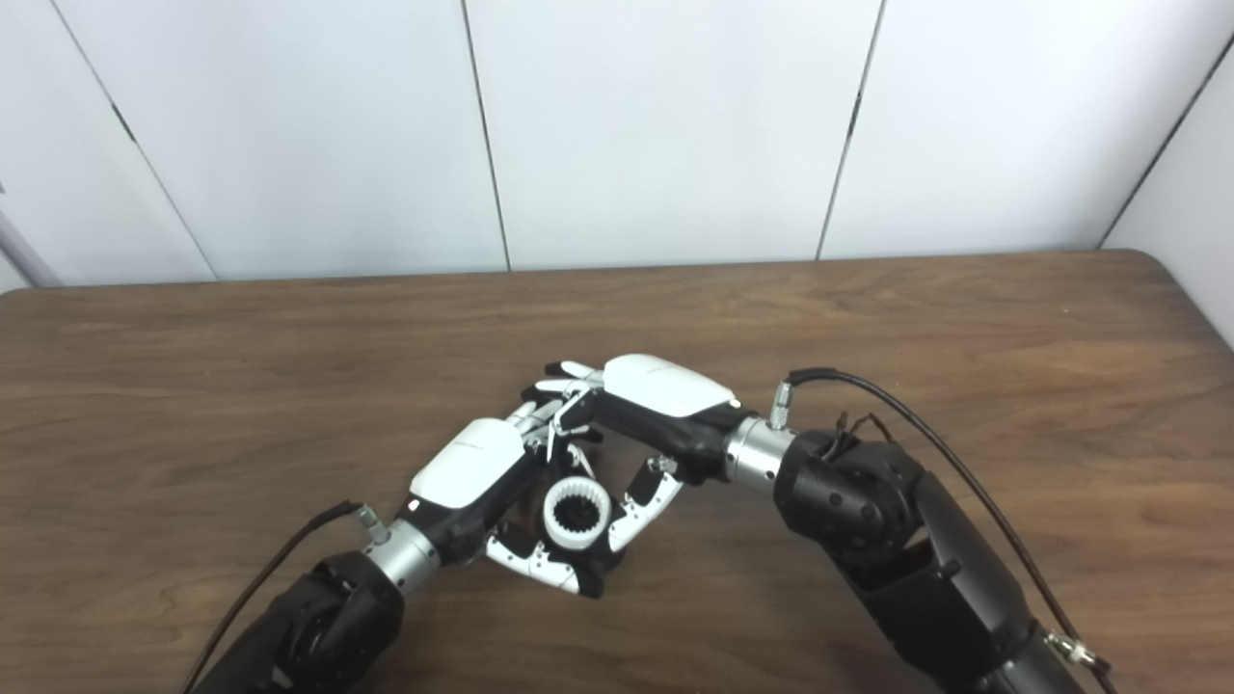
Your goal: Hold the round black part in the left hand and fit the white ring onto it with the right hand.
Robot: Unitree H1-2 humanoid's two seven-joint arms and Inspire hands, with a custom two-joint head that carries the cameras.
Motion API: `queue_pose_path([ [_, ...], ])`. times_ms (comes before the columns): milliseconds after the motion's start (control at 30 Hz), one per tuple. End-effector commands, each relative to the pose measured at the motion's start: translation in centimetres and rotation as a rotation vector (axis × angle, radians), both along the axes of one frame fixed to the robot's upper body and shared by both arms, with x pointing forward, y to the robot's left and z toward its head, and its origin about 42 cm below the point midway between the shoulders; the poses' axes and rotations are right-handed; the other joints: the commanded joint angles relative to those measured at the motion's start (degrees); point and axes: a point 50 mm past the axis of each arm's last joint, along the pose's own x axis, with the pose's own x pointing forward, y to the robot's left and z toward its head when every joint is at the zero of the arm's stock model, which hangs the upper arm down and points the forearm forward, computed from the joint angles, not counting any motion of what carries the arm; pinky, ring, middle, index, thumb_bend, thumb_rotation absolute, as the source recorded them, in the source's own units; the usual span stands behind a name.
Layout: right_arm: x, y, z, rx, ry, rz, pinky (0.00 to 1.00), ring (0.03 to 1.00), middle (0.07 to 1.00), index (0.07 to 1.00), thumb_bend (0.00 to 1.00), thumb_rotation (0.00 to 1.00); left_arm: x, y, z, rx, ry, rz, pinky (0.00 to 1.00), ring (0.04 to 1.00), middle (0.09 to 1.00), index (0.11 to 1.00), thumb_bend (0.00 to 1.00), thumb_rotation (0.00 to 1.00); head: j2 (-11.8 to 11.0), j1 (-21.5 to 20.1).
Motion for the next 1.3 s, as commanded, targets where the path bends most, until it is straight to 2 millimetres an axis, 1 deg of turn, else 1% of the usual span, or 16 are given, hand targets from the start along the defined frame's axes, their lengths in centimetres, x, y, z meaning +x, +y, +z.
queue_pose_path([
  [0, 0.3, -0.2, 2.2, 0.012, -0.081, 0.019, 0.96, 1.000, 0.927, 0.475, 0.52, 0.13, -0.7, 0.4, -0.5, 0.042, 0.014, -0.029, 1.00, 0.976, 0.848, 0.479, 0.52, 0.05, 0.0, 0.1],
  [500, 0.5, -1.0, 2.3, -0.015, -0.091, 0.003, 0.95, 1.000, 0.921, 0.476, 0.52, 0.13, -1.0, 0.5, -0.4, 0.046, 0.011, -0.031, 1.00, 0.973, 0.846, 0.479, 0.52, 0.05, 0.4, -0.2],
  [733, 0.3, -1.3, 2.0, -0.019, -0.087, 0.000, 0.92, 1.000, 0.916, 0.475, 0.52, 0.13, -1.2, 0.3, -0.2, 0.040, 0.012, -0.035, 1.00, 0.975, 0.846, 0.479, 0.52, 0.05, 0.8, 0.1],
  [867, 0.3, -1.4, 1.8, -0.018, -0.071, 0.001, 0.94, 1.000, 0.921, 0.475, 0.52, 0.13, -1.3, -0.1, 0.0, 0.040, 0.011, -0.037, 1.00, 0.977, 0.848, 0.479, 0.52, 0.05, 0.9, 0.6],
  [1067, 0.1, -1.2, 1.7, -0.010, -0.053, 0.010, 0.95, 1.000, 0.924, 0.475, 0.52, 0.13, -1.4, -0.5, 0.2, 0.023, 0.011, -0.039, 1.00, 0.976, 0.846, 0.478, 0.52, 0.05, 1.3, 1.4],
  [1267, -0.1, -0.5, 1.1, 0.017, -0.027, 0.025, 0.95, 1.000, 0.922, 0.474, 0.52, 0.13, -1.4, -0.9, 0.4, 0.020, 0.015, -0.037, 1.00, 0.982, 0.852, 0.478, 0.52, 0.05, 1.3, 2.2],
])
